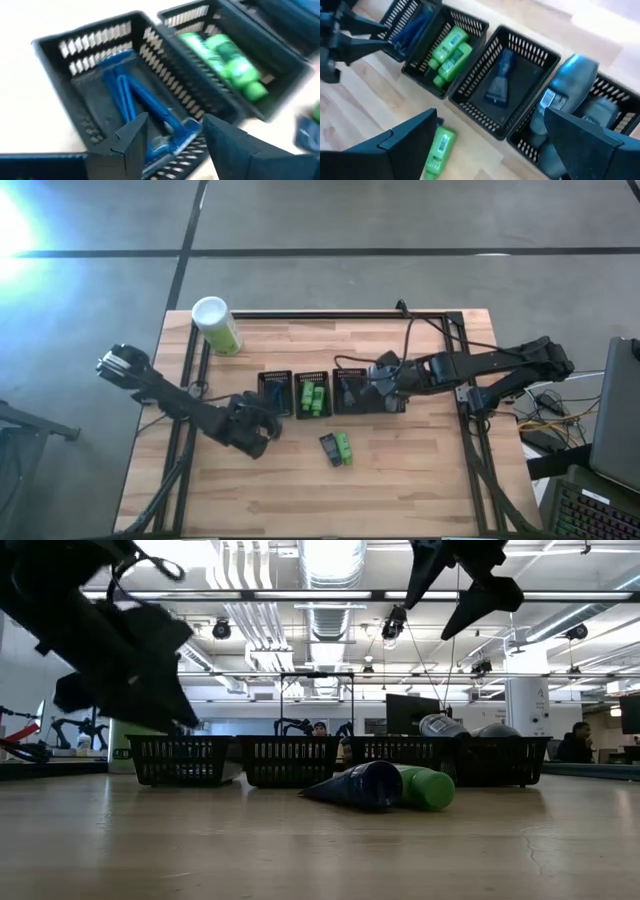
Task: Pick & Place Travel size toiletries
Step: Put the green shampoo into the middle left black basket
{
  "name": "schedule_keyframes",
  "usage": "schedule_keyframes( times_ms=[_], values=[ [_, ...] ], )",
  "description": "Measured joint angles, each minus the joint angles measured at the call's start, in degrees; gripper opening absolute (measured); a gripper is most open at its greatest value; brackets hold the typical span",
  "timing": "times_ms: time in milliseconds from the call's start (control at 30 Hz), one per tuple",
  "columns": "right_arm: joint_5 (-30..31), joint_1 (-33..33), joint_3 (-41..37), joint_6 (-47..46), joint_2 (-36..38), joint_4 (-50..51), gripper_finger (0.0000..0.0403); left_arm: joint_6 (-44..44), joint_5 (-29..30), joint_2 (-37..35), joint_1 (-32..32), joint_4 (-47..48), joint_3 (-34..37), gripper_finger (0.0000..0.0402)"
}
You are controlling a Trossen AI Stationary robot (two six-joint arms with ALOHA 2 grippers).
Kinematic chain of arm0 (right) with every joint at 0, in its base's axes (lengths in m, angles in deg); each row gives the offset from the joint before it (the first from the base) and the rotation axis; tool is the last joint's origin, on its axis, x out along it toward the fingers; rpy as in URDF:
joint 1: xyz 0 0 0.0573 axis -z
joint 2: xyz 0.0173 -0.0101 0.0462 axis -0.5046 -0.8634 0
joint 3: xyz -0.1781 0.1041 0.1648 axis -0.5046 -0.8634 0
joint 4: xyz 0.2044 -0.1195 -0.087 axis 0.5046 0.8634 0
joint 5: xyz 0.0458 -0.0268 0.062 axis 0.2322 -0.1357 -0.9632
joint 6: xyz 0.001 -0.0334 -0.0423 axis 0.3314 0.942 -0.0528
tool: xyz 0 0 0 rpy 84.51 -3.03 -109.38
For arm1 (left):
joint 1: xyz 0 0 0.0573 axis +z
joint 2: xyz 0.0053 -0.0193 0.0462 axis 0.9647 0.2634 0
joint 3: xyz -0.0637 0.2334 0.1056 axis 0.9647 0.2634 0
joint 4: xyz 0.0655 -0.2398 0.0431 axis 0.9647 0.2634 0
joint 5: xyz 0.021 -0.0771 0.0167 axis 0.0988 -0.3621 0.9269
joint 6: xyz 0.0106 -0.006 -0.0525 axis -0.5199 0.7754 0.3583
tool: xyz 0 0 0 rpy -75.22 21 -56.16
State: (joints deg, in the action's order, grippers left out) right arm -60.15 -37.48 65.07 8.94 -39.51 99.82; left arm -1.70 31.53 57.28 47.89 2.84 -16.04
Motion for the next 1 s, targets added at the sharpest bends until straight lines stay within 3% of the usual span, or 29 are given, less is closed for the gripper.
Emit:
schedule_keyframes(
  times_ms=[167, 333, 567, 1000],
  values=[
    [-2.3, -1.2, -1.1, -2.2, -0.2, -0.2, 0.0364, -16.7, 0.3, -3.7, -1.0, 0.0, -2.5, 0.0193],
    [-4.7, -2.9, -2.7, -4.4, -1.5, -2.1, 0.0364, -26.5, 0.2, -7.5, -1.1, -0.2, -3.7, 0.0193],
    [-12.2, -6.6, -4.4, -8.1, -7.8, -7.9, 0.0364, -29.9, -1.4, -13.1, -1.1, 2.6, -3.5, 0.0193],
    [-16.0, -12.1, 3.6, -18.4, -26.3, -9.6, 0.0364, -34.3, -4.9, -18.5, -1.2, 4.7, -3.4, 0.0193]
  ],
)
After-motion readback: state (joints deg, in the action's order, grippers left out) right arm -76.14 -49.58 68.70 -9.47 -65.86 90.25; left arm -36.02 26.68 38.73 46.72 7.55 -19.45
